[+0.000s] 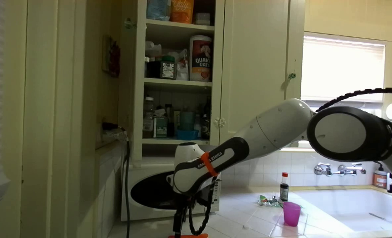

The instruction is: Move the orange spoon to the cup behind the bowl in the cabinet

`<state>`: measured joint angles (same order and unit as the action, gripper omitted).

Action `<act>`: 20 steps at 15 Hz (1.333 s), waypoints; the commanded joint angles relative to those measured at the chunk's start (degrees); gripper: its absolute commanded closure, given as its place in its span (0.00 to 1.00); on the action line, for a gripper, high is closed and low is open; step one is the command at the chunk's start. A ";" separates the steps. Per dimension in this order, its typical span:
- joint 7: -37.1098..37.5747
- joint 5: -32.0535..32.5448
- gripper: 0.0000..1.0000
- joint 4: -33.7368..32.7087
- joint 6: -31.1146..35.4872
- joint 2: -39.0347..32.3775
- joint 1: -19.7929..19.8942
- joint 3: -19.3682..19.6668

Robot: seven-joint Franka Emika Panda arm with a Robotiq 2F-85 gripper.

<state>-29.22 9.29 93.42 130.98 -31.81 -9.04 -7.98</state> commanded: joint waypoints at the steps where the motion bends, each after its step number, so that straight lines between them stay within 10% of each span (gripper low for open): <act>1: 0.63 2.09 0.00 -1.30 0.52 -2.10 0.12 -0.24; 7: 0.65 1.68 0.05 -2.35 0.31 -3.49 0.54 -0.44; 16: 0.57 1.35 0.89 -4.79 -3.50 -4.69 1.00 -0.28; 20: 1.10 2.17 0.94 -5.44 -8.26 -4.15 0.71 0.41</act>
<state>-29.22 9.96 89.59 126.88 -35.44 -8.30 -7.78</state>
